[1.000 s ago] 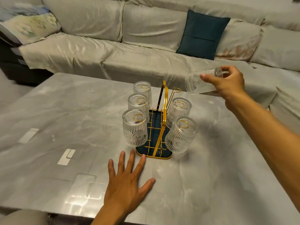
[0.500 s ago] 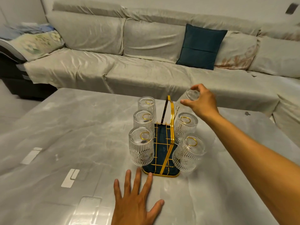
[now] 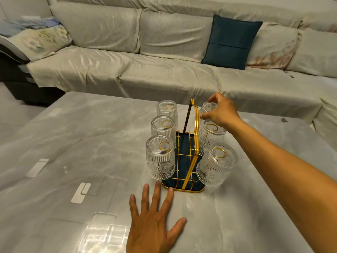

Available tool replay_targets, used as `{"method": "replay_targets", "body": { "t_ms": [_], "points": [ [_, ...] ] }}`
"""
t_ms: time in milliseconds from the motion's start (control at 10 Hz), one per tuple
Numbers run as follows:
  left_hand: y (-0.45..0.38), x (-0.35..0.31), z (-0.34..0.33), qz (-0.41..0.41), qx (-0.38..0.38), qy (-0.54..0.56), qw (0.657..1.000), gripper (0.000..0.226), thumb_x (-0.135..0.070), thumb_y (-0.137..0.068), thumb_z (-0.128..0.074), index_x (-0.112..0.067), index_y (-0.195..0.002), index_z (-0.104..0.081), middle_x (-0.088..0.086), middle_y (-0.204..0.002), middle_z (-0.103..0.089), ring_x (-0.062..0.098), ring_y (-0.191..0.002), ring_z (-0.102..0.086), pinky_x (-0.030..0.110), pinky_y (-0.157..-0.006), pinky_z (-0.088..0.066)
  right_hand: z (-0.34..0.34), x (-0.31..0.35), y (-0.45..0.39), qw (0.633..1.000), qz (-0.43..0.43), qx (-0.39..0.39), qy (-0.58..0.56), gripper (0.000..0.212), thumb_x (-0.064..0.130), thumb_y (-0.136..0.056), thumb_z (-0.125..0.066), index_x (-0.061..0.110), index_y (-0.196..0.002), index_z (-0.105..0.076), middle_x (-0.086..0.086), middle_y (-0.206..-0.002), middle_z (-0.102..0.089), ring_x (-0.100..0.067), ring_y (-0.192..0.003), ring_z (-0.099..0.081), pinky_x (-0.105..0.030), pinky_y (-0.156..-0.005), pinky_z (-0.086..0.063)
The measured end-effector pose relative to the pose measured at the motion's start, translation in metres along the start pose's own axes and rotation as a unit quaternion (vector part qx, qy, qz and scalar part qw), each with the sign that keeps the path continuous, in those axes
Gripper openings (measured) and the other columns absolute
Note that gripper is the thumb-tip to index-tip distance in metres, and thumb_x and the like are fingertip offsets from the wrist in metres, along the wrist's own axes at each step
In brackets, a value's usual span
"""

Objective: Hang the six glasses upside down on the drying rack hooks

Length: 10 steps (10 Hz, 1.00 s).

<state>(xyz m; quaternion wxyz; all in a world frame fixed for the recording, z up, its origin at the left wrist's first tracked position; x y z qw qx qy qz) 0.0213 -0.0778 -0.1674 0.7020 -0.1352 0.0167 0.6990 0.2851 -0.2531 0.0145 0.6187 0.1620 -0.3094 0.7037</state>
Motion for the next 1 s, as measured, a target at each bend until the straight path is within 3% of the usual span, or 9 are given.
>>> {"method": "replay_targets", "body": {
  "t_ms": [100, 400, 600, 700, 800, 900, 1000],
  "points": [
    [0.001, 0.001, -0.003, -0.001, -0.009, 0.011, 1.0, 0.078, -0.084, -0.08, -0.028, -0.039, -0.145, -0.033, -0.006, -0.156, 0.007, 0.024, -0.142, 0.004, 0.062, -0.106, -0.01, -0.002, 0.002, -0.002, 1.0, -0.017, 0.017, -0.002, 0.061, 0.022, -0.059, -0.089, 0.018, -0.108, -0.054, -0.003, -0.109, -0.059, -0.021, -0.092, -0.054, -0.031, -0.069, -0.046],
    [0.001, 0.0, -0.003, 0.0, -0.012, 0.01, 1.0, 0.079, -0.084, -0.081, -0.028, -0.039, -0.145, -0.03, -0.008, -0.155, 0.01, 0.024, -0.142, 0.005, 0.063, -0.106, -0.01, -0.004, 0.002, -0.006, 0.999, -0.025, 0.037, 0.026, 0.056, 0.02, -0.058, -0.089, 0.023, -0.1, -0.052, -0.004, -0.11, -0.057, -0.023, -0.093, -0.052, -0.034, -0.068, -0.045],
    [0.0, 0.0, -0.001, 0.0, -0.025, 0.0, 1.0, 0.081, -0.085, -0.08, -0.024, -0.043, -0.148, -0.013, -0.008, -0.153, 0.01, 0.023, -0.142, 0.011, 0.059, -0.107, -0.006, -0.001, 0.004, -0.01, 0.997, -0.034, 0.058, 0.031, 0.057, 0.019, -0.059, -0.089, 0.023, -0.101, -0.052, -0.007, -0.111, -0.057, -0.024, -0.09, -0.053, -0.031, -0.063, -0.044],
    [0.0, 0.0, 0.0, 0.002, -0.008, 0.004, 1.0, 0.083, -0.085, -0.079, -0.024, -0.043, -0.148, -0.004, -0.009, -0.153, 0.011, 0.022, -0.143, 0.012, 0.06, -0.107, -0.005, 0.002, 0.002, -0.006, 0.997, -0.025, 0.064, 0.025, 0.054, 0.023, -0.061, -0.088, 0.022, -0.104, -0.053, -0.006, -0.112, -0.057, -0.024, -0.093, -0.054, -0.034, -0.067, -0.046],
    [0.0, -0.002, -0.001, -0.001, -0.005, 0.006, 1.0, 0.082, -0.085, -0.08, -0.024, -0.039, -0.148, -0.014, -0.007, -0.155, 0.008, 0.023, -0.143, 0.012, 0.058, -0.108, -0.003, 0.012, 0.008, 0.004, 0.998, -0.028, 0.044, -0.026, 0.05, 0.026, -0.067, -0.084, 0.02, -0.108, -0.056, -0.005, -0.115, -0.057, -0.023, -0.099, -0.053, -0.037, -0.076, -0.049],
    [0.0, -0.006, 0.014, 0.005, 0.033, 0.006, 0.999, 0.079, -0.084, -0.081, -0.021, -0.04, -0.146, -0.033, 0.005, -0.162, -0.015, 0.026, -0.148, 0.004, 0.054, -0.109, 0.0, 0.042, 0.013, 0.06, 0.991, -0.025, -0.036, -0.123, 0.039, 0.028, -0.076, -0.077, 0.022, -0.11, -0.06, 0.001, -0.12, -0.058, -0.016, -0.106, -0.051, -0.033, -0.081, -0.043],
    [0.001, -0.006, 0.024, 0.025, 0.1, 0.03, 0.994, 0.076, -0.084, -0.08, -0.018, -0.049, -0.148, -0.015, -0.002, -0.162, -0.001, 0.028, -0.148, 0.008, 0.055, -0.114, 0.01, 0.063, 0.013, 0.112, 0.981, -0.018, -0.074, -0.18, 0.03, 0.031, -0.077, -0.075, 0.029, -0.105, -0.063, 0.009, -0.115, -0.062, -0.012, -0.108, -0.055, -0.03, -0.078, -0.044]
  ]
}}
Point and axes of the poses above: each hand's wrist, its own y-axis away from the middle knuckle, its own z-axis out of the back of the hand, x = y × z, the point moved 2 cm from there along -y, towards the middle knuckle
